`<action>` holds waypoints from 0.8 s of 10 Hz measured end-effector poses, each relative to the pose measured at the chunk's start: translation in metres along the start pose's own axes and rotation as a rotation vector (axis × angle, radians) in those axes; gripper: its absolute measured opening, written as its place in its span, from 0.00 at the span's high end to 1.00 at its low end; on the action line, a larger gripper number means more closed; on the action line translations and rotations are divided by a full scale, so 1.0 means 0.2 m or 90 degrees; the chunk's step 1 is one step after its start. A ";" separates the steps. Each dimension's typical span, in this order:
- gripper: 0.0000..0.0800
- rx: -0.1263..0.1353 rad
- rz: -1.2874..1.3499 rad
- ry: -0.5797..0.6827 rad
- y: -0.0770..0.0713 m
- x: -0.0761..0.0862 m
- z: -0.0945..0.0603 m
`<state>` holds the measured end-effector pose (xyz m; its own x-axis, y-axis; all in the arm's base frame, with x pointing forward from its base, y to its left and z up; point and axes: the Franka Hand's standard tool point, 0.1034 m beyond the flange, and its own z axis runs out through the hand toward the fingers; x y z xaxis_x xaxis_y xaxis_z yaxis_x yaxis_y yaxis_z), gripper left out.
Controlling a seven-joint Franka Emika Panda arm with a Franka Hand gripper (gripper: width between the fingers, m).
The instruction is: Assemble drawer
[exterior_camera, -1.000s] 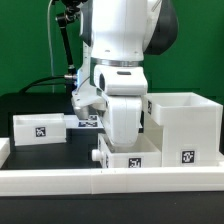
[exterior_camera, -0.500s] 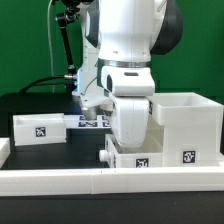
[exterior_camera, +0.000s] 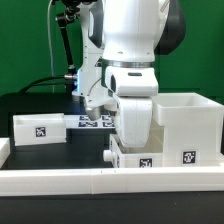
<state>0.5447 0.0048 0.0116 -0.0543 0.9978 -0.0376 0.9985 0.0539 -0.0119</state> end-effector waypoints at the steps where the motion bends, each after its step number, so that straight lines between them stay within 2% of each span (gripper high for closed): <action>1: 0.64 0.000 0.000 0.000 0.00 0.00 0.00; 2: 0.64 0.000 0.001 0.000 0.00 0.00 0.00; 3: 0.39 -0.002 0.000 -0.001 0.01 0.00 -0.02; 4: 0.39 0.001 0.000 -0.001 0.01 0.00 -0.05; 5: 0.24 0.006 -0.001 -0.003 0.02 0.00 -0.09; 7: 0.20 0.003 0.000 -0.005 0.04 -0.02 -0.16; 8: 0.19 0.007 0.001 -0.007 0.04 -0.05 -0.19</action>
Offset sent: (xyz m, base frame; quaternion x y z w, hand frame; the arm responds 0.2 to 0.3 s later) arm 0.0043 0.0018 0.0205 0.0181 -0.0124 -0.0230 0.9995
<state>0.5540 -0.0029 0.0500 -0.0526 0.9974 -0.0491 0.9984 0.0515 -0.0235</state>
